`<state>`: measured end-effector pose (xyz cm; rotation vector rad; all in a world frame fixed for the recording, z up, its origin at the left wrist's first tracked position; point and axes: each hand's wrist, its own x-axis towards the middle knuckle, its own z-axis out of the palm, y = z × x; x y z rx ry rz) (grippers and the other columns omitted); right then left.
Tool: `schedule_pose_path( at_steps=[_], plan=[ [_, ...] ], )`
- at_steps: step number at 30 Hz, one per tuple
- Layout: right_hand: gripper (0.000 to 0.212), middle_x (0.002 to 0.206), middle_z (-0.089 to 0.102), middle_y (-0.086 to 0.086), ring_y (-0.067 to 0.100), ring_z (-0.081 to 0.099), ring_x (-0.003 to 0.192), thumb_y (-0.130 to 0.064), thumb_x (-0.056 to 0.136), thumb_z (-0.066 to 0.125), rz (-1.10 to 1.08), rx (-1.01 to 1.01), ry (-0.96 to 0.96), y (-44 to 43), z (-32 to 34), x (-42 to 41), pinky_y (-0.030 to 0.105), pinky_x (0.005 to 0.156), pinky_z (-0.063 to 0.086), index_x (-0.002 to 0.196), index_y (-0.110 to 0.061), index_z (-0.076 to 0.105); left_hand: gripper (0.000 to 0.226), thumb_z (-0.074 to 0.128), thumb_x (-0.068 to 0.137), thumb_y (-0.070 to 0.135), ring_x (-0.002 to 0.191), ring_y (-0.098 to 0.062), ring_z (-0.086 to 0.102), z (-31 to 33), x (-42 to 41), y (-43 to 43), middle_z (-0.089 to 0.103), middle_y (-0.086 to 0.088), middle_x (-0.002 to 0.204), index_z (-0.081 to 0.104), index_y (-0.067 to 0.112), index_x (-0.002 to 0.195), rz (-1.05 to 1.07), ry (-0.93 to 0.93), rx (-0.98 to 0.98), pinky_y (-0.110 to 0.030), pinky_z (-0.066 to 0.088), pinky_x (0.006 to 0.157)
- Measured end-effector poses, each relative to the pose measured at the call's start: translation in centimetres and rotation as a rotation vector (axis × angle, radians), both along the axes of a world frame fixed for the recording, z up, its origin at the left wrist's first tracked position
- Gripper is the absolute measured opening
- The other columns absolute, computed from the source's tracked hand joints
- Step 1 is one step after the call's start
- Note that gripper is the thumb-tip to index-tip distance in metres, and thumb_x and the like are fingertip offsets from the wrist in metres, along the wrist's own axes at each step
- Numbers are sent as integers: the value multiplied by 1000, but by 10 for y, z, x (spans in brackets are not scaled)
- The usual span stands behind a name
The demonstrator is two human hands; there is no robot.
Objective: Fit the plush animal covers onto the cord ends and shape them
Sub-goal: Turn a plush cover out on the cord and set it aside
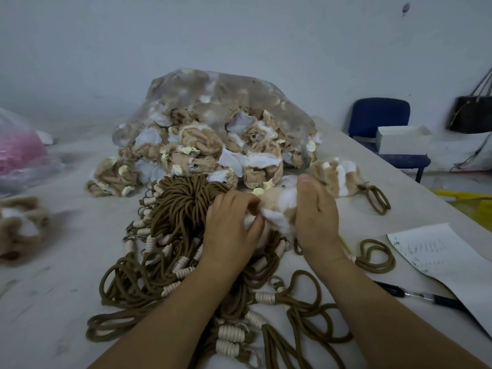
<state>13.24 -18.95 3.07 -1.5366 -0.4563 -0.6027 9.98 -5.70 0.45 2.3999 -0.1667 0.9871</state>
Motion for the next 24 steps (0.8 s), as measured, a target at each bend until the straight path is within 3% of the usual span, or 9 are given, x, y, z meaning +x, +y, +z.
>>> schedule_pose_path(
  at_steps=[3, 7, 10, 13, 15, 18, 21, 22, 24],
  plan=[
    [33, 53, 45, -9, -1, 40, 51, -45, 85, 34, 107, -5, -36, 2, -3, -2, 15, 50, 33, 59, -25, 40, 16, 66, 91, 19, 89, -1, 51, 2, -1, 2, 56, 8, 102, 62, 24, 106, -135, 95, -235, -24, 46, 77],
    [32, 54, 39, -15, -6, 43, 53, -32, 88, 32, 187, -229, -171, 5, -5, -3, 6, 53, 30, 60, -24, 46, 32, 66, 91, 16, 92, 12, 56, 7, -6, 2, 63, 19, 103, 57, 47, 96, -279, 156, -509, -3, 41, 74],
    [30, 55, 40, -15, -4, 42, 54, -25, 89, 34, 249, -375, -299, 8, -2, -8, 9, 54, 31, 60, -32, 41, 41, 76, 81, 12, 91, 8, 61, 7, -6, 5, 66, 18, 100, 59, 46, 93, -237, 263, -574, -8, 46, 74],
    [39, 56, 47, -5, 7, 42, 55, -26, 92, 34, 177, -496, -435, 11, -6, -10, 26, 54, 38, 58, -15, 49, 20, 69, 85, 13, 80, -9, 68, 9, -5, 8, 73, 6, 82, 67, 32, 89, -207, 289, -917, -21, 53, 65],
    [36, 57, 40, -12, 6, 37, 57, -31, 93, 33, 53, -563, -474, 10, -8, -5, 23, 51, 31, 59, -24, 44, 13, 62, 90, 12, 68, -9, 66, 14, -3, 11, 72, 4, 73, 67, 24, 87, -224, 298, -1116, -22, 52, 58],
    [36, 49, 34, -11, 8, 36, 54, -42, 91, 32, -87, -493, -256, 0, -10, 10, 17, 48, 25, 56, -34, 31, 20, 51, 91, -3, 53, -7, 57, 19, -2, 13, 62, -1, 64, 60, 12, 83, -394, 363, -1338, -18, 46, 49],
    [39, 59, 56, -6, 8, 49, 61, -46, 92, 40, -201, -109, 136, -17, -10, 27, 15, 55, 41, 62, -27, 54, 22, 50, 87, -8, 62, -11, 58, 16, -3, 10, 60, -4, 72, 58, 12, 82, -566, 579, -1274, -21, 48, 55],
    [35, 78, 67, -6, 10, 57, 75, -47, 94, 41, -234, 2, 219, -22, -11, 32, 14, 67, 47, 83, -26, 67, 20, 53, 86, -6, 66, -12, 61, 15, -4, 7, 63, -4, 74, 60, 12, 82, -641, 643, -1245, -23, 50, 56],
    [44, 113, 66, -8, 4, 61, 94, -49, 97, 40, -254, 117, 293, -26, -8, 36, 20, 82, 49, 133, -28, 53, 13, 62, 79, 4, 74, -12, 64, 16, -4, 2, 67, -2, 81, 66, 16, 83, -728, 649, -1227, -24, 53, 63]
  ],
)
